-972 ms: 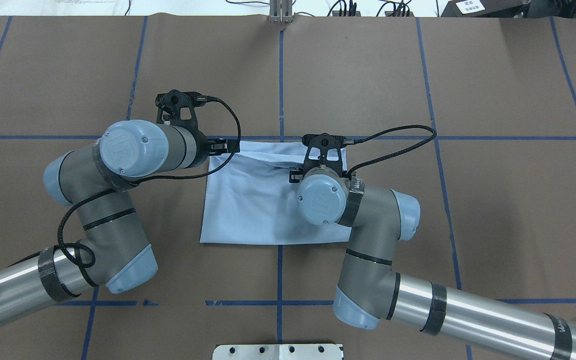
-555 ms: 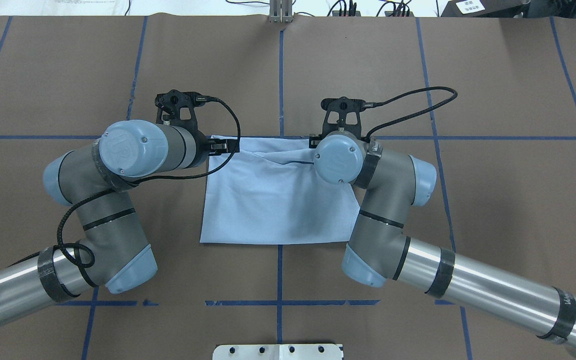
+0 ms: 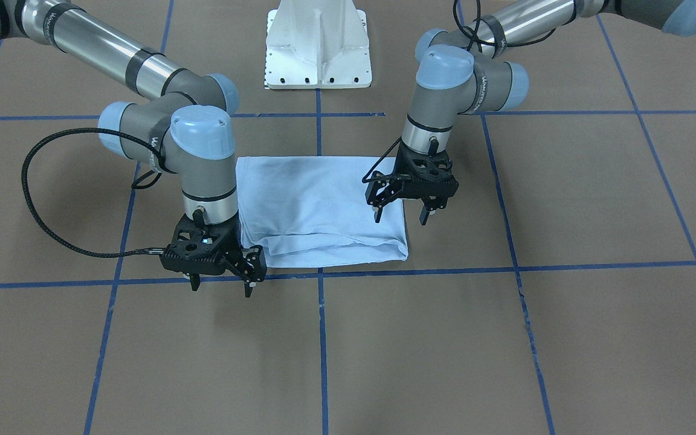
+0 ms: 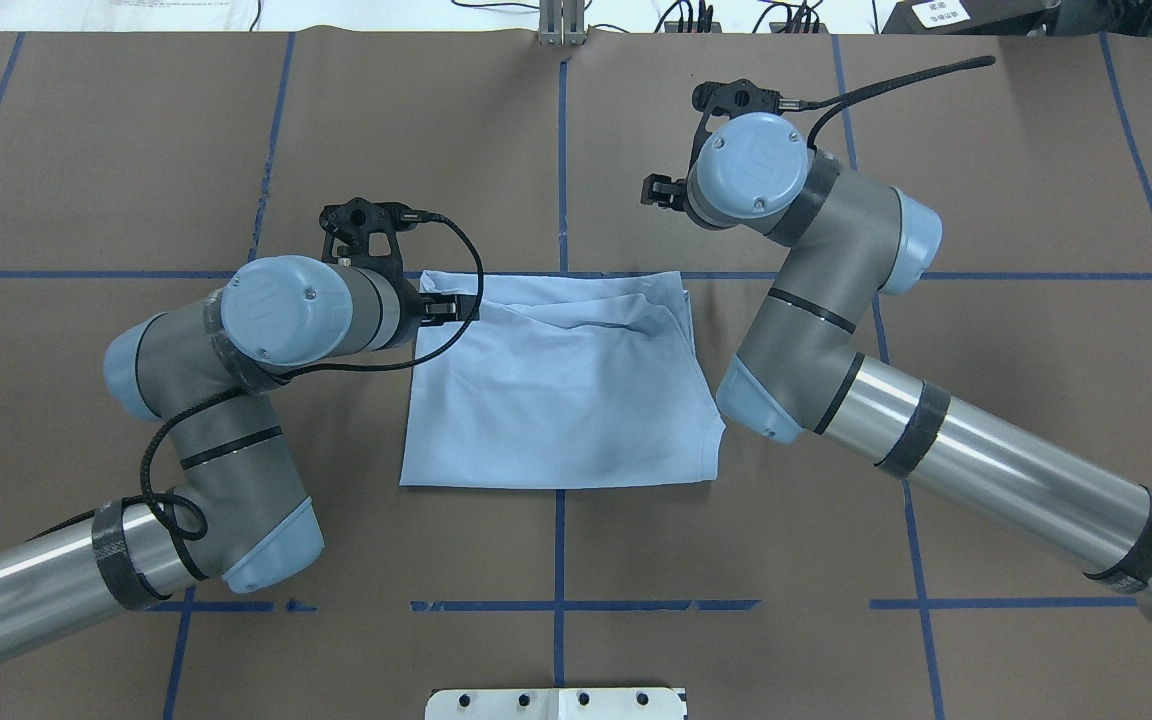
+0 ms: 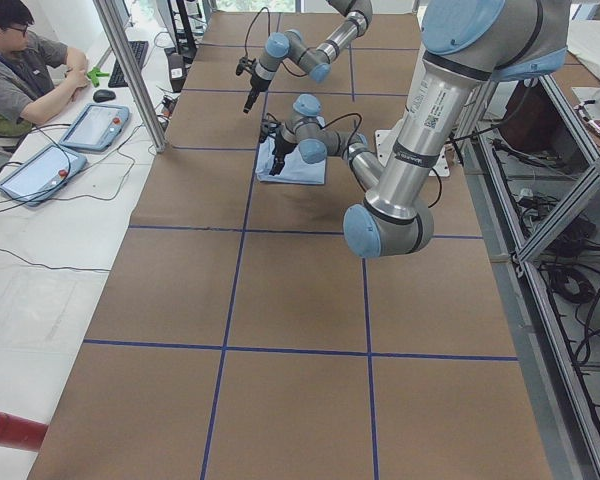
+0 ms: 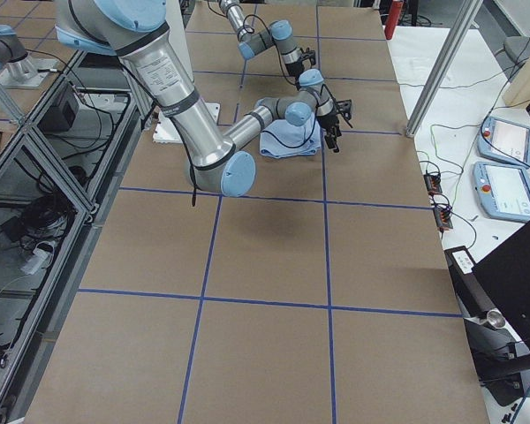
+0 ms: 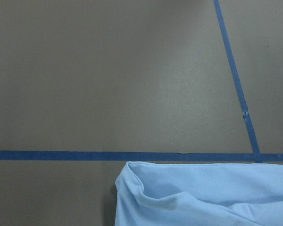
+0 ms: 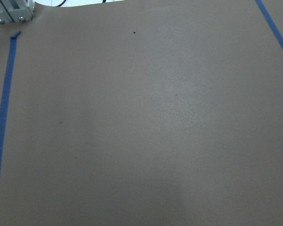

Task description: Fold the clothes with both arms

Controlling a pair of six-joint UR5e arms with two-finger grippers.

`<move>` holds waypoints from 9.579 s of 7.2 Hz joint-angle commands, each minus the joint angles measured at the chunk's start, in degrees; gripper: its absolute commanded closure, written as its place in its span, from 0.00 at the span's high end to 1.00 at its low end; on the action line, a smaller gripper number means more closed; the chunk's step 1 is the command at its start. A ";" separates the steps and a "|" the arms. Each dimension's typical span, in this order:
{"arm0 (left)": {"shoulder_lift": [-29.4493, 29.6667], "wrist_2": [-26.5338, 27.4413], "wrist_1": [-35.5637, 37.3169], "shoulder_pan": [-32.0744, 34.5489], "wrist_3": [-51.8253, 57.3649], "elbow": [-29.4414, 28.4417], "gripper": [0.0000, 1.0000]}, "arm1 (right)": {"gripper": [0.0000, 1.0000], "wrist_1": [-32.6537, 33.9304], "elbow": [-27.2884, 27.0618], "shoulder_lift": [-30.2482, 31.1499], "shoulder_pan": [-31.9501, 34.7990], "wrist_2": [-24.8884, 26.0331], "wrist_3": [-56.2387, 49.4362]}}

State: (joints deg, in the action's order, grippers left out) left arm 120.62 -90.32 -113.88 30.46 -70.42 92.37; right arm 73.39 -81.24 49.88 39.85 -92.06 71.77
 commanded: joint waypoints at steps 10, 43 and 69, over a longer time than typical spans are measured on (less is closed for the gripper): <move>10.86 -0.03 -0.90 8.98 8.44 -20.65 1.00 | 1.00 -0.88 -2.68 0.83 -1.43 -0.77 0.38; -34.51 -40.29 24.93 58.04 74.63 15.23 1.00 | 1.00 25.76 -19.75 45.16 49.18 -40.84 -80.81; -40.11 -44.24 21.86 58.92 78.51 10.99 1.00 | 1.00 25.67 -23.70 49.17 49.44 -40.13 -80.29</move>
State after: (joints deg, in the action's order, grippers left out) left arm 80.54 -134.56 -92.02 89.38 8.09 103.36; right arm 99.05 -104.99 99.02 89.30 -132.19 -8.52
